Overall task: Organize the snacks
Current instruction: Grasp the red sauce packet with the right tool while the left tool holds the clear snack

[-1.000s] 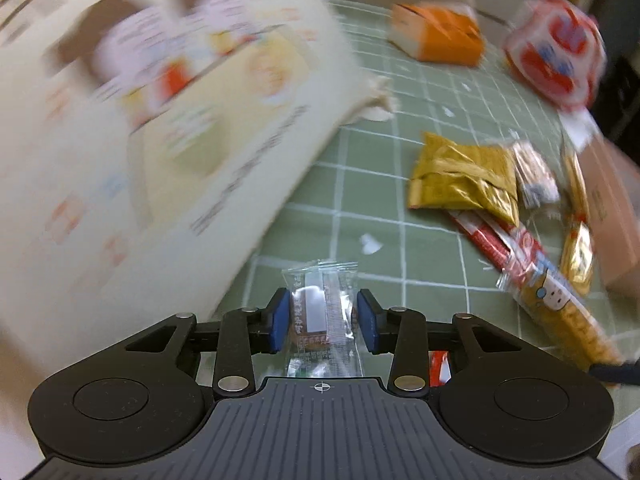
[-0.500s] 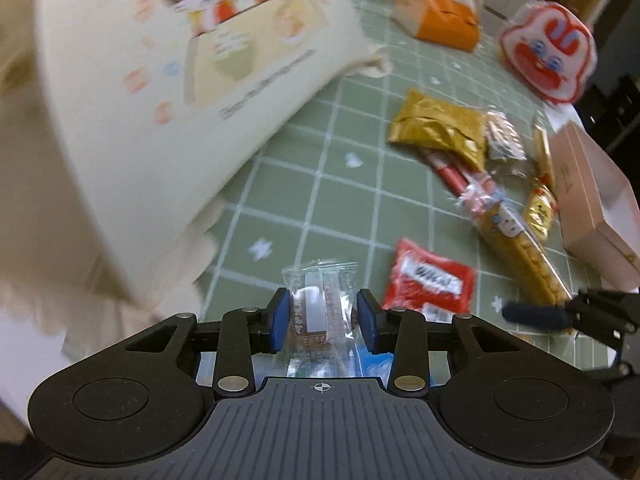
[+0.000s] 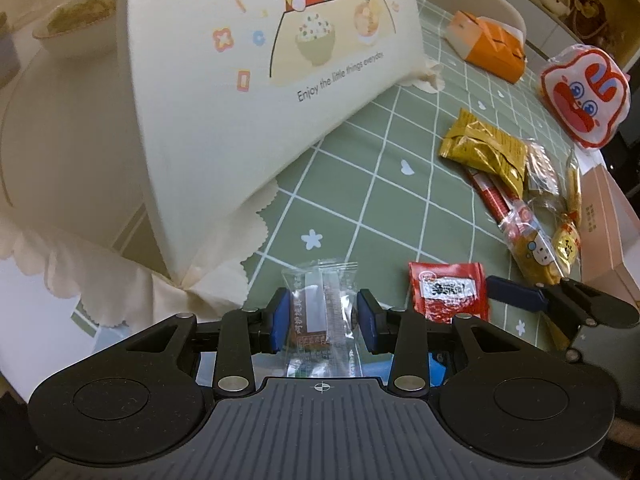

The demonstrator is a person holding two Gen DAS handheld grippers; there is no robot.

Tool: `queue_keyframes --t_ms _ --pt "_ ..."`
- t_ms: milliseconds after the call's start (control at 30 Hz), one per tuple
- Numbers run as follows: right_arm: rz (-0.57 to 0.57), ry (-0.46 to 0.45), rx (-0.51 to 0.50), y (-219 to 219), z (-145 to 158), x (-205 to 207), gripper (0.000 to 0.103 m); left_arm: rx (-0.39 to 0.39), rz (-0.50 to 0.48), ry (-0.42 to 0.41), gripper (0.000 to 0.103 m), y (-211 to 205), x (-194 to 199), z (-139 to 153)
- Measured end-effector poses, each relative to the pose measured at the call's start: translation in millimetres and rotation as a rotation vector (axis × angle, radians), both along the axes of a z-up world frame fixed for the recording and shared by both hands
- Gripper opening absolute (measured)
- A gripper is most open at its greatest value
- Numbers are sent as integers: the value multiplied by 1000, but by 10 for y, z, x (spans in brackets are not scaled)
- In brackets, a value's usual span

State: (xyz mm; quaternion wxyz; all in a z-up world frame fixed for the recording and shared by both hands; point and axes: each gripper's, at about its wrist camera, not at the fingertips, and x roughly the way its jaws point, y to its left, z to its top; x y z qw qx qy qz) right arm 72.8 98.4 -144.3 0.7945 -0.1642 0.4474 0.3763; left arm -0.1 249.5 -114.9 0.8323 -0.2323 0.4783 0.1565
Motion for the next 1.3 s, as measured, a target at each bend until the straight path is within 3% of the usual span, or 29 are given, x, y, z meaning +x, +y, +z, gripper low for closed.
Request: queue_keyframes --t_ms 167,400,633,833,900,1133,1300 --pt "96 -93 -29 -148 -45 -41 81 -26 -6 -7 41 -33 15 -23" --pt "95 -65 -32 -279 -17 54 82 -24 -25 2 41 -99 88 -43" --pt "205 -113 -16 -82 7 71 82 -31 -22 -1 42 -87 86 -58" --pt "150 -41 6 -24 -33 213 82 -37 -14 -6 42 -78 84 -59" --pt "149 -53 0 -47 -37 200 74 -38 -13 -5 42 -77 87 -58" --pt "134 -71 17 -165 55 155 65 -13 -18 4 42 -119 105 -53" --pt "134 -71 10 -177 58 119 65 30 -36 17 43 -191 133 -55"
